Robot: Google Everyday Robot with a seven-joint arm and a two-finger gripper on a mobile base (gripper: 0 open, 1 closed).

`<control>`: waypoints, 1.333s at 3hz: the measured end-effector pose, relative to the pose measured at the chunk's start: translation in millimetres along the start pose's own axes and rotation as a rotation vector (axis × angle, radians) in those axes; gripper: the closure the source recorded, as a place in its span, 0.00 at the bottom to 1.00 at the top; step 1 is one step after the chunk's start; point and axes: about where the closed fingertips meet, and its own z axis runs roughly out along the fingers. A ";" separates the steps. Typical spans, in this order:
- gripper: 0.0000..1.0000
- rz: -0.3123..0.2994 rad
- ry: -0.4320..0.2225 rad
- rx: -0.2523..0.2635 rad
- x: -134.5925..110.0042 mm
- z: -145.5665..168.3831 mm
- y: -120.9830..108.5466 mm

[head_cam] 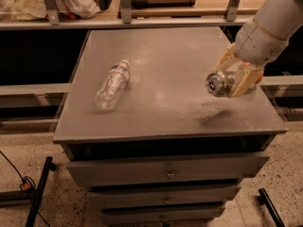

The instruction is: Move 7up can near water bottle

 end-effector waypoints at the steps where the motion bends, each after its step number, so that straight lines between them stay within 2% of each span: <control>1: 1.00 0.132 -0.195 0.036 -11.4 -15.9 -26.6; 2: 1.00 0.265 -0.422 0.120 -32.5 -35.1 -67.4; 3: 1.00 0.367 -0.675 0.221 -68.4 -79.9 -87.0; 4: 1.00 0.459 -0.932 0.261 -108.2 -97.7 -93.2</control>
Offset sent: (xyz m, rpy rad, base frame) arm 0.0620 0.0814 0.1435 0.9106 0.2720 -0.2708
